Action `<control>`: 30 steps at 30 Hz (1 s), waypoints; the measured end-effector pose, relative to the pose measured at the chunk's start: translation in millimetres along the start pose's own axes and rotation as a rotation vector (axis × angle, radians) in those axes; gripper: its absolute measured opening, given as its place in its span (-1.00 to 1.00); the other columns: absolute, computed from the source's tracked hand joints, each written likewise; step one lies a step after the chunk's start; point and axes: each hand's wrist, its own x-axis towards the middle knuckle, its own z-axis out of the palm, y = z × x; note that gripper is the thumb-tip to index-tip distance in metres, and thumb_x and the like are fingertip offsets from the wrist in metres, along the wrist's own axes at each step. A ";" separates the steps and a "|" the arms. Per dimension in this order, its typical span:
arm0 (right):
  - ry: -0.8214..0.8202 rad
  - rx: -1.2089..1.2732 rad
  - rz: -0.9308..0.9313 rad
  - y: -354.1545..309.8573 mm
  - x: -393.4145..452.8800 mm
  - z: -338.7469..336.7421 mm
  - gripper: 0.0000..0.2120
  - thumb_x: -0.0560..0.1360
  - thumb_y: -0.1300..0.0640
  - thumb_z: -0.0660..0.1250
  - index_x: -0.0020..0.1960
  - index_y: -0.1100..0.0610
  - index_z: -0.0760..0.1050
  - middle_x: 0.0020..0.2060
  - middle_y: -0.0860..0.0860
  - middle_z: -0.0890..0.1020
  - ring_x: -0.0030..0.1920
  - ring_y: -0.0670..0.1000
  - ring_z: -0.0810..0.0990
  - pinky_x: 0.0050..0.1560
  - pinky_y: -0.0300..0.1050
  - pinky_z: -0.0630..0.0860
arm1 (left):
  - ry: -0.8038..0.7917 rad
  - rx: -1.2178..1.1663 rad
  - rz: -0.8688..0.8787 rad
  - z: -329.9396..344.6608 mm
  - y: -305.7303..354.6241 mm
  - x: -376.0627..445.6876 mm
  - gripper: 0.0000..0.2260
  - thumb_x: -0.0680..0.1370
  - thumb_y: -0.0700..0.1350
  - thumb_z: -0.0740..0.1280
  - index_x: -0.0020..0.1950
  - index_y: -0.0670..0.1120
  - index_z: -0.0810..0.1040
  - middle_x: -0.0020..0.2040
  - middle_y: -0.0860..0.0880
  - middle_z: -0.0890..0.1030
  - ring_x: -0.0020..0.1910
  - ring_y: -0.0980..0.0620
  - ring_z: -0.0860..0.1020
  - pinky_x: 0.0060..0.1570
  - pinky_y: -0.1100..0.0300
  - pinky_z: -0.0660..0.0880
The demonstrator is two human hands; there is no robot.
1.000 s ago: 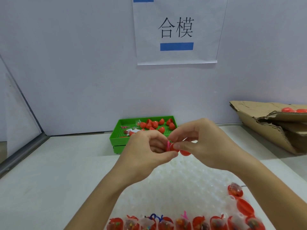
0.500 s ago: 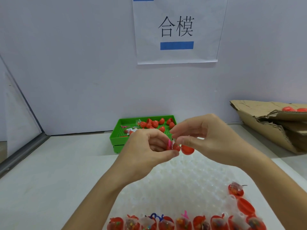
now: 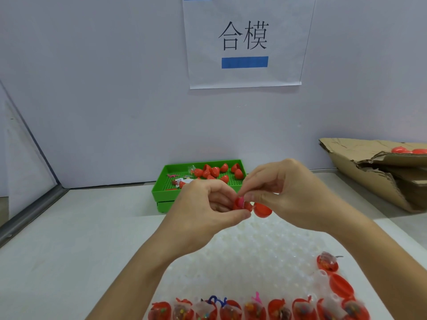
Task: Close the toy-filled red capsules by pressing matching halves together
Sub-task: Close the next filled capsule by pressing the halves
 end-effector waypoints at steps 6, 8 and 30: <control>-0.039 -0.010 -0.014 -2.9 -2.5 -4.0 -0.82 0.48 0.32 0.46 -0.12 0.07 0.75 -0.16 -0.09 0.70 -0.16 -0.02 0.71 -0.07 -0.15 0.65 | -0.015 -0.001 0.001 -1.0 -0.1 -0.5 -0.79 0.37 -0.04 0.58 -0.06 -0.06 0.68 -0.19 0.05 0.73 -0.18 0.12 0.70 -0.10 0.24 0.63; -0.093 0.028 0.003 -4.7 -3.8 -5.7 -0.84 0.46 0.30 0.50 -0.09 0.05 0.75 -0.13 -0.08 0.70 -0.16 0.01 0.71 -0.08 -0.12 0.66 | -0.018 -0.002 0.005 -0.7 0.2 -0.5 -0.79 0.37 -0.01 0.58 -0.06 -0.04 0.68 -0.19 0.05 0.73 -0.18 0.12 0.70 -0.10 0.25 0.63; -0.084 -0.013 0.011 -8.5 -3.8 -7.3 -0.81 0.43 0.33 0.49 -0.21 0.04 0.71 -0.25 -0.06 0.72 -0.22 -0.05 0.72 -0.10 -0.10 0.66 | -0.033 -0.002 0.031 1.1 2.3 -2.5 -0.83 0.39 -0.10 0.59 -0.08 -0.04 0.68 -0.19 0.05 0.72 -0.17 0.09 0.70 -0.05 0.16 0.65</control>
